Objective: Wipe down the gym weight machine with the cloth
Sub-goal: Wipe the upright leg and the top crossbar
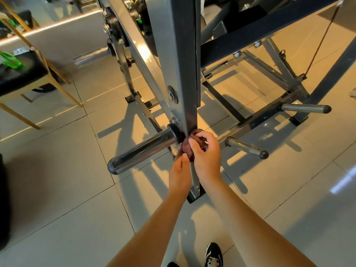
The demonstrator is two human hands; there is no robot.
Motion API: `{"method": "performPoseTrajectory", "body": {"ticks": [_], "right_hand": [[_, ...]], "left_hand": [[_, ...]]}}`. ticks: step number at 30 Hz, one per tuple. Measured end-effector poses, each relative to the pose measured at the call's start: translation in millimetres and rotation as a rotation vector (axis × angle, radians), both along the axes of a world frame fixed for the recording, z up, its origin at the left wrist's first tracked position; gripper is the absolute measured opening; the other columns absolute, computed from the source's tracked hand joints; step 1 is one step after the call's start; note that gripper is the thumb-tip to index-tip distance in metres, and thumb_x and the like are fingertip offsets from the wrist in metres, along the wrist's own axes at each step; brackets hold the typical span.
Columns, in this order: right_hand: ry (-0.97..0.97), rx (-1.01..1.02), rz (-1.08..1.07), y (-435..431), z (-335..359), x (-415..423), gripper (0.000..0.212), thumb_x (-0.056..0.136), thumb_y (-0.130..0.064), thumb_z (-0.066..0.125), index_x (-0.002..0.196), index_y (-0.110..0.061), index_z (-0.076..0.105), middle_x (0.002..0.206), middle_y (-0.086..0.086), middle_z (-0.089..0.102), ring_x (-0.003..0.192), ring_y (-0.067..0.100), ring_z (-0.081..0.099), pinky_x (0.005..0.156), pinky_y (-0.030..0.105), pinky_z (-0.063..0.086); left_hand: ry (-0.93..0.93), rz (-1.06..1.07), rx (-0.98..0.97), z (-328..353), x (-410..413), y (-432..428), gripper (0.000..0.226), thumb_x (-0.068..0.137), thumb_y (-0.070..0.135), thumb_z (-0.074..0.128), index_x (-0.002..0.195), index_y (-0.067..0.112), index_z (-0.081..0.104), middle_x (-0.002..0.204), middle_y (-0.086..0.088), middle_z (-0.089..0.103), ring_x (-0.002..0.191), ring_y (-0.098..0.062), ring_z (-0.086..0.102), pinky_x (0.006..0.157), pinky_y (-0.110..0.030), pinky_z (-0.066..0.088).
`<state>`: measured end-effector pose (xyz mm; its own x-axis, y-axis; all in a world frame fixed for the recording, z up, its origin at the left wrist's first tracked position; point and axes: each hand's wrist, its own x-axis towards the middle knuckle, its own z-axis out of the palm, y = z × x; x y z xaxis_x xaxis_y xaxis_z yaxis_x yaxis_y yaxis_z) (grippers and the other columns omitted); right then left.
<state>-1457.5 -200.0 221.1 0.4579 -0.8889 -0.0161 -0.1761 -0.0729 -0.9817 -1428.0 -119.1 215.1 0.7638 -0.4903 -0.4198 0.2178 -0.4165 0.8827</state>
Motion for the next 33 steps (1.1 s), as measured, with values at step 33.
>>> {"method": "performPoseTrajectory", "body": {"ticks": [33], "right_hand": [[0.058, 0.028, -0.107, 9, -42, 1, 0.015, 0.097, -0.02, 0.066, 0.108, -0.029, 0.064, 0.118, -0.008, 0.058, 0.11, 0.007, 0.058, 0.082, 0.013, 0.052]], "left_hand": [[0.058, -0.043, -0.044, -47, 10, 9, 0.037, 0.11, 0.036, 0.031, 0.142, 0.04, 0.048, 0.128, 0.013, 0.062, 0.115, -0.003, 0.058, 0.088, -0.018, 0.044]]}}
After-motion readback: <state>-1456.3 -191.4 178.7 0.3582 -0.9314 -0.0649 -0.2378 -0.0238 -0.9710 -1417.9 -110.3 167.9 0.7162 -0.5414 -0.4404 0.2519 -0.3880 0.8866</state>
